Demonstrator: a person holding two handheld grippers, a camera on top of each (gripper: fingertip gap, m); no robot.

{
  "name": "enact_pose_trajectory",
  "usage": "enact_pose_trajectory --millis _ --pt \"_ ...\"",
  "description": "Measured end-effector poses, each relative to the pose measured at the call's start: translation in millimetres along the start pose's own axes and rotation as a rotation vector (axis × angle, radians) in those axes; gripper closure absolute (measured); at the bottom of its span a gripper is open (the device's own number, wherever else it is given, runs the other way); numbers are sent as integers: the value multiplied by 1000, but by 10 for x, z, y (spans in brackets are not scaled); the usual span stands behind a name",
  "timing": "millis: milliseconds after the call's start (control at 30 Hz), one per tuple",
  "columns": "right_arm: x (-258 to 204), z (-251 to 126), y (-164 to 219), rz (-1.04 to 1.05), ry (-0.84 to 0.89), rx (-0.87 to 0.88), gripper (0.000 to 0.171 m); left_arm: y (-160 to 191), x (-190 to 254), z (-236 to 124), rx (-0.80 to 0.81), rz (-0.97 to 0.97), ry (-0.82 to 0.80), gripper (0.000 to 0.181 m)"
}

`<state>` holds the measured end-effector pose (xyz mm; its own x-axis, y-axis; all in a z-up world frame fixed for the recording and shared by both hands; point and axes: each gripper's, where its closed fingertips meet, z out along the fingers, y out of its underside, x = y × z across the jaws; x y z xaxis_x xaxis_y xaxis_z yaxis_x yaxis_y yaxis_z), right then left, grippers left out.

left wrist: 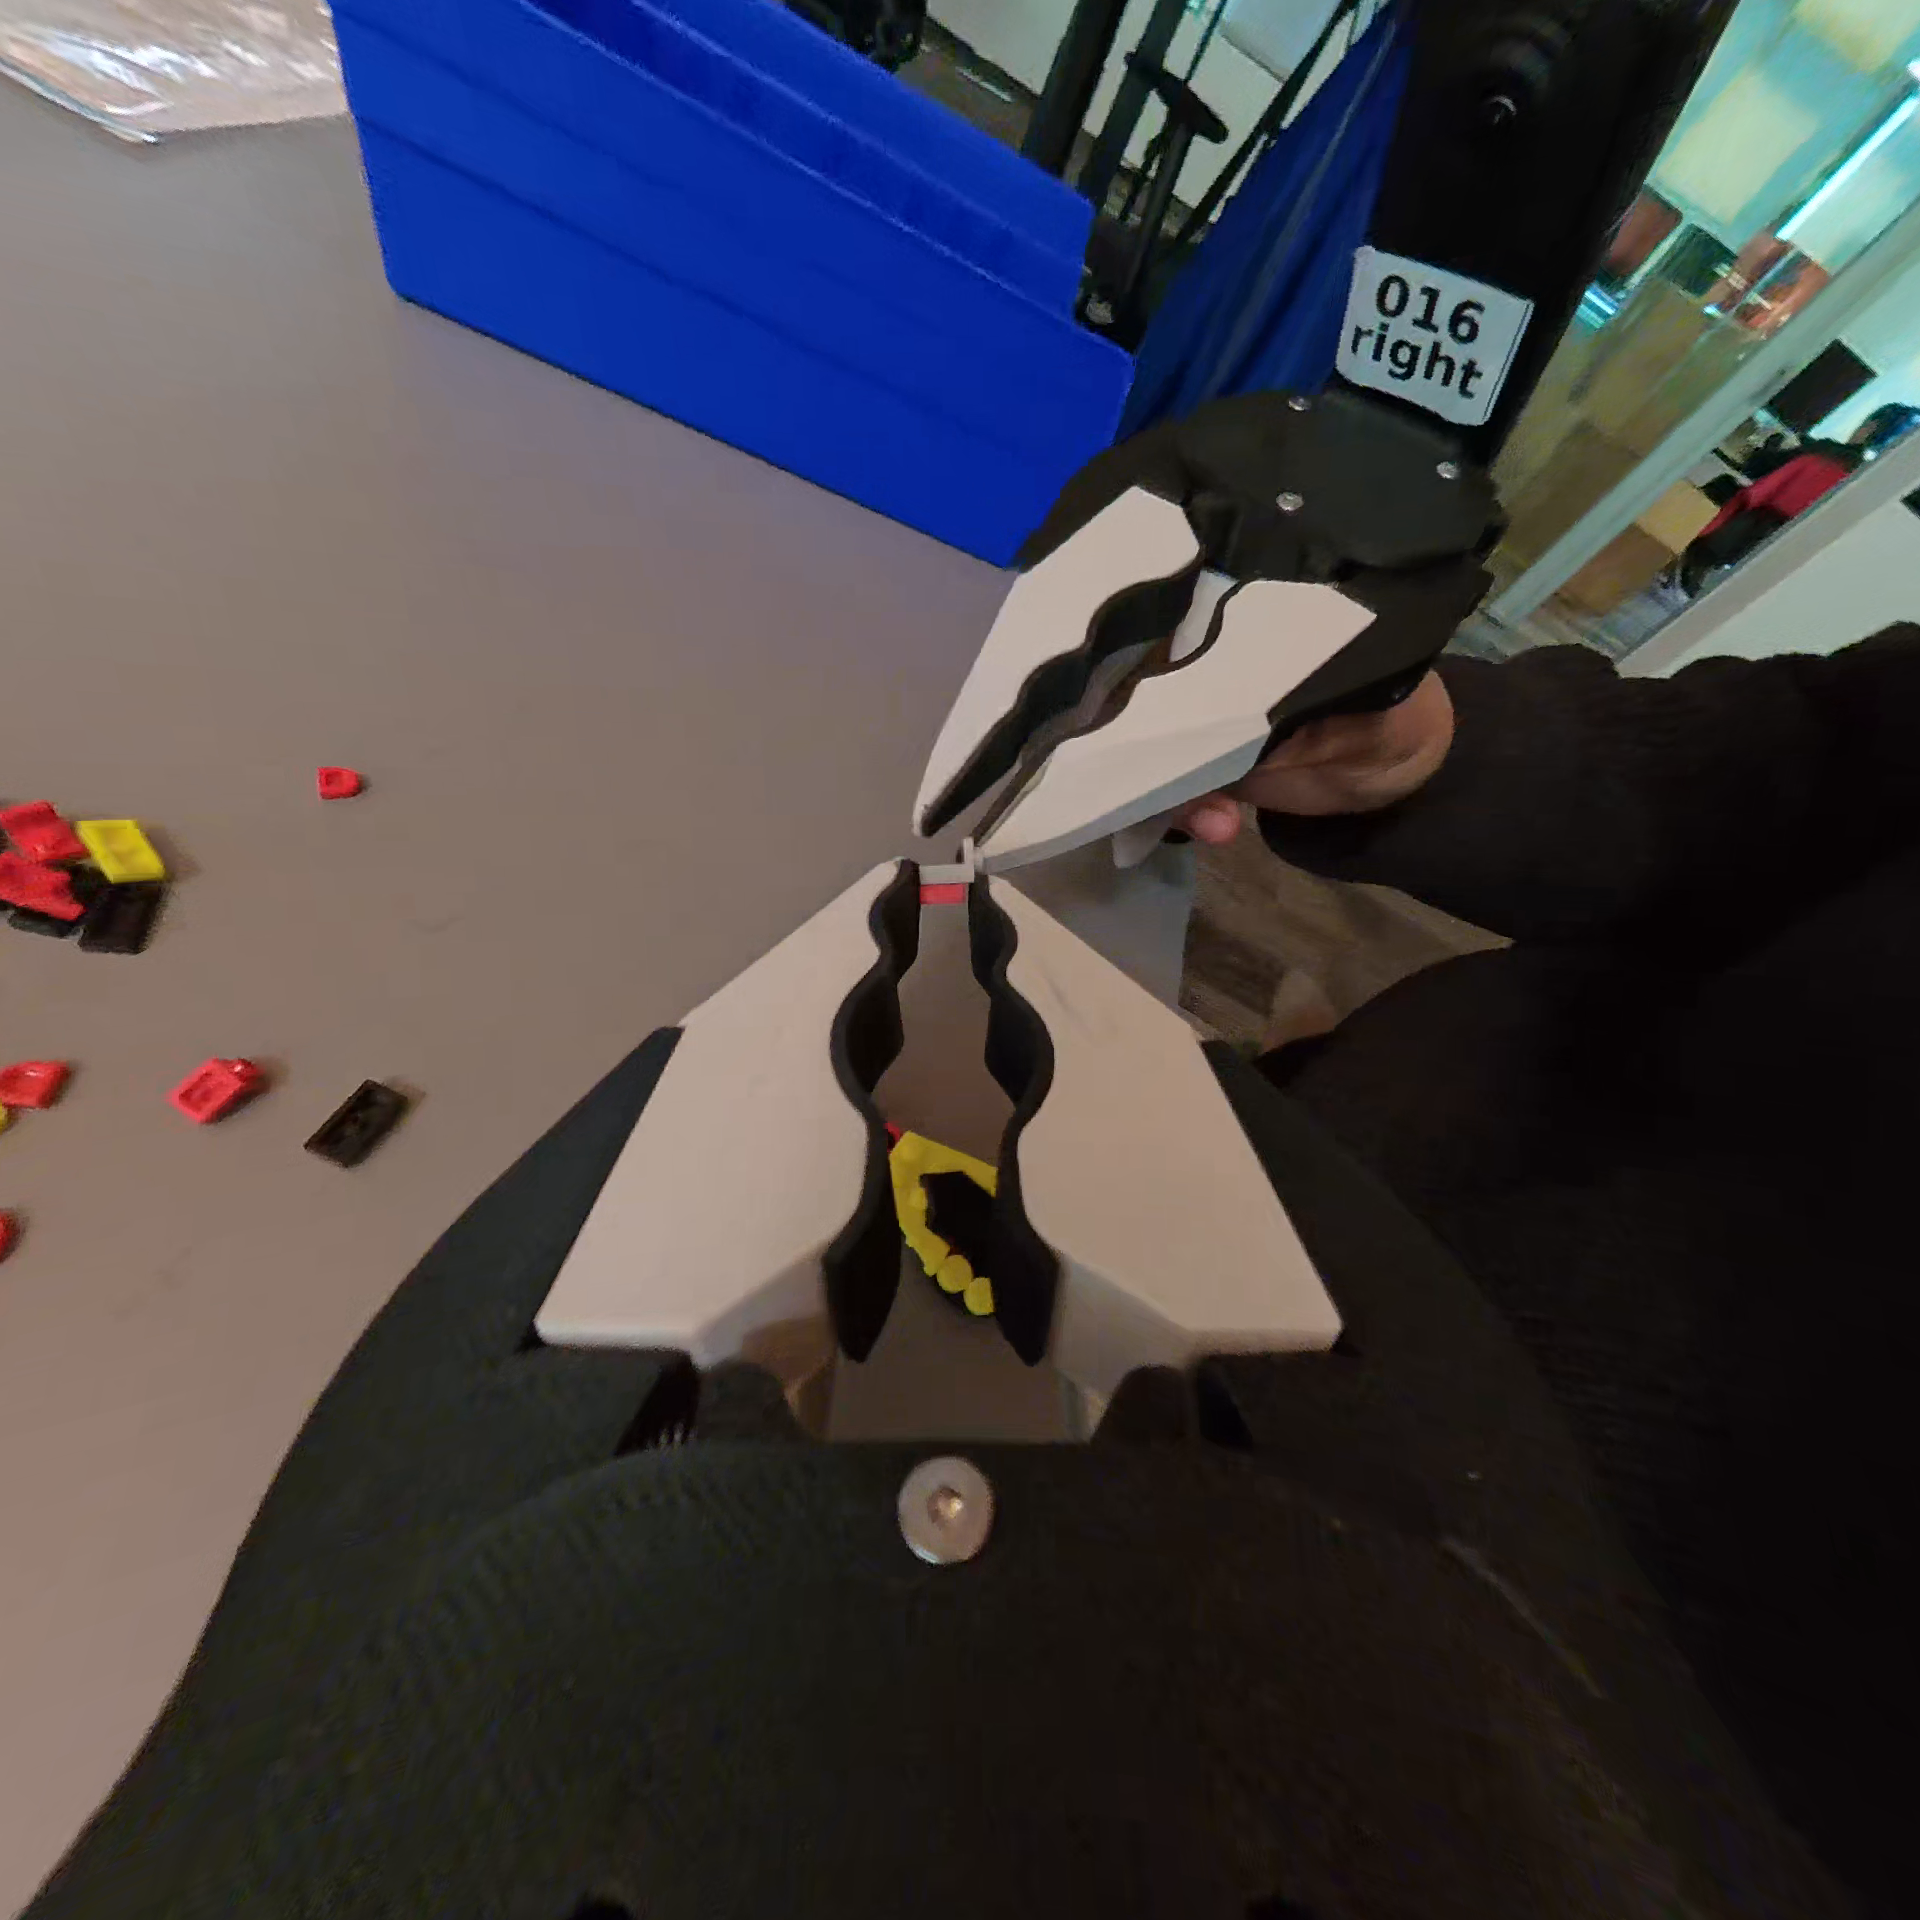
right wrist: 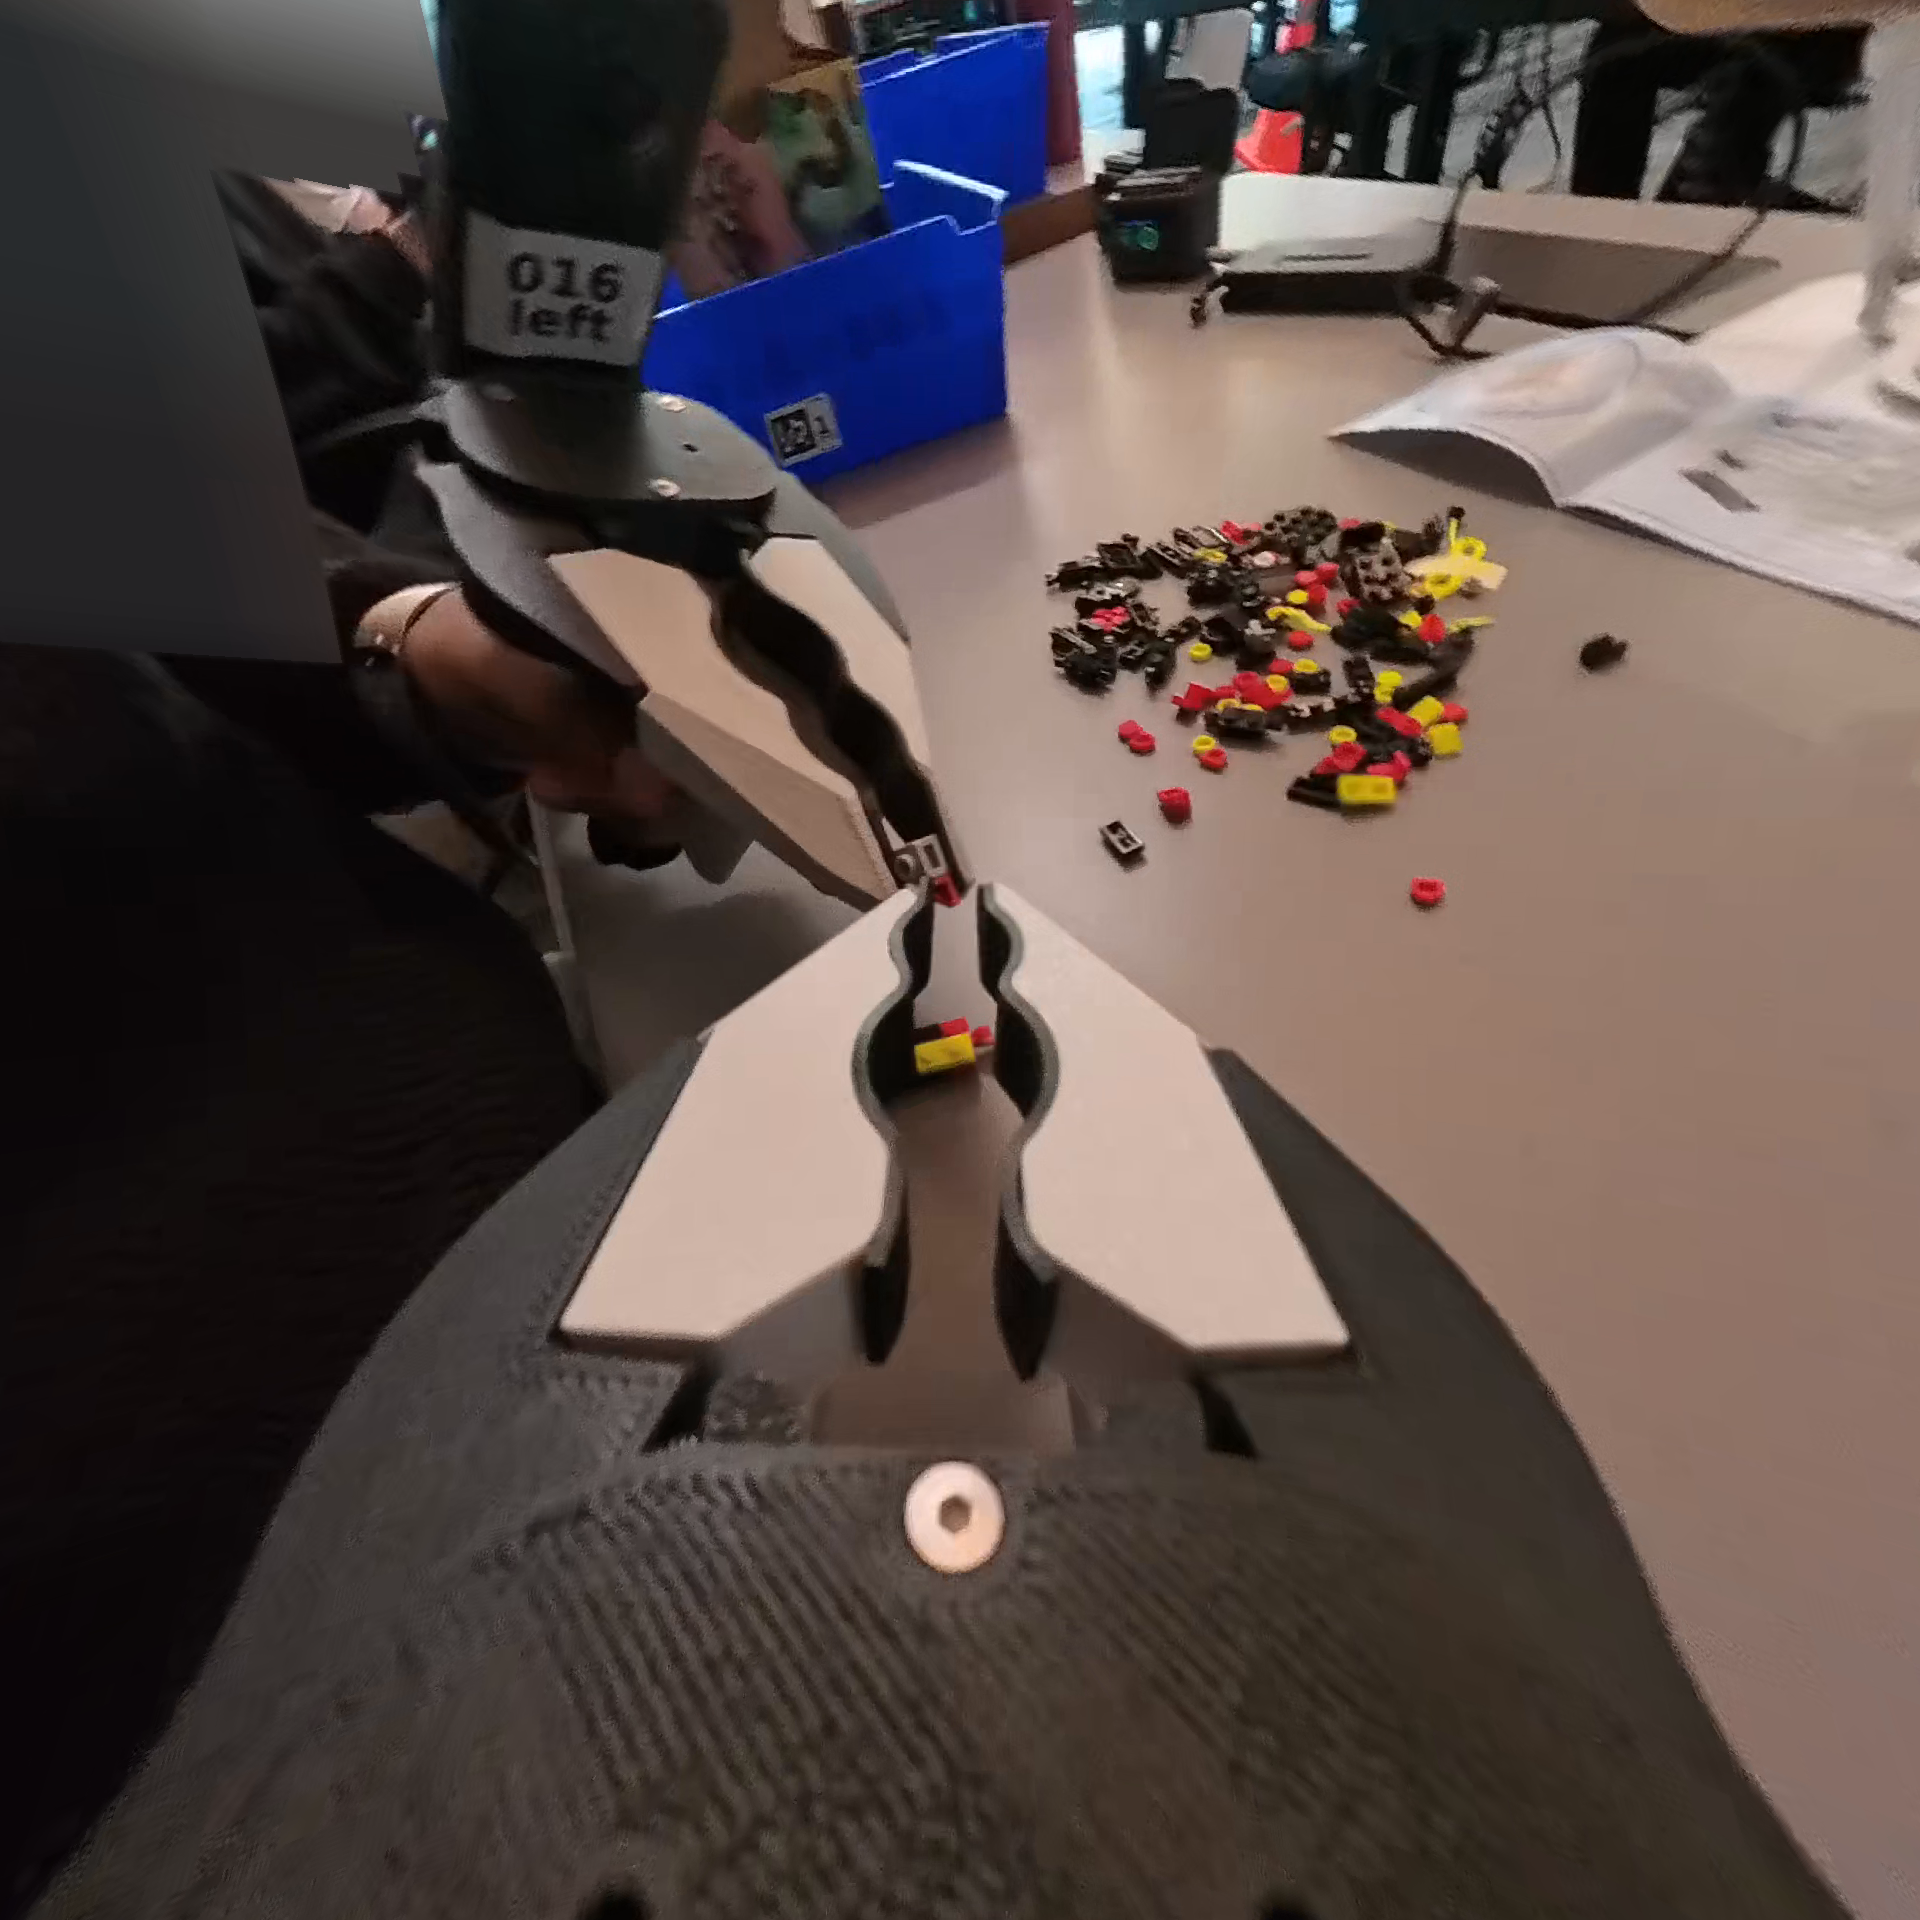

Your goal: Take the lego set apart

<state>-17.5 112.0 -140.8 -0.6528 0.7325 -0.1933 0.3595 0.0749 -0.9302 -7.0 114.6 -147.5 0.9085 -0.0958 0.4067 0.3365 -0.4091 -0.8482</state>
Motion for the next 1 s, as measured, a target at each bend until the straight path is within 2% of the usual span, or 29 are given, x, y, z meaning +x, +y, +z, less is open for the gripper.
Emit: enact_pose_trajectory --millis 100,300,400,567,667,867,933,1000 --pt "-84 -55 -2 -78 -54 -11 163 11 106 -5 -7 28 73 173" --pt "-331 -151 -25 -57 -236 6 154 67 236 -10 -38 115 142 173" --pt "-392 -142 50 -104 -255 -38 164 135 309 2 -70 193 155 174" --pt "-488 -154 194 -171 -293 -116 167 289 373 26 -143 306 161 174" --pt "-509 -171 160 -139 -291 -146 170 276 401 6 -139 335 169 172" --pt "-490 -258 -74 -59 -287 -66 169 85 459 -64 -55 268 204 173" --pt "-269 -426 -226 -13 -225 22 170 189 402 -81 -109 291 191 173" --pt "-88 -674 -378 68 -229 129 170 138 366 -101 -76 270 181 173"
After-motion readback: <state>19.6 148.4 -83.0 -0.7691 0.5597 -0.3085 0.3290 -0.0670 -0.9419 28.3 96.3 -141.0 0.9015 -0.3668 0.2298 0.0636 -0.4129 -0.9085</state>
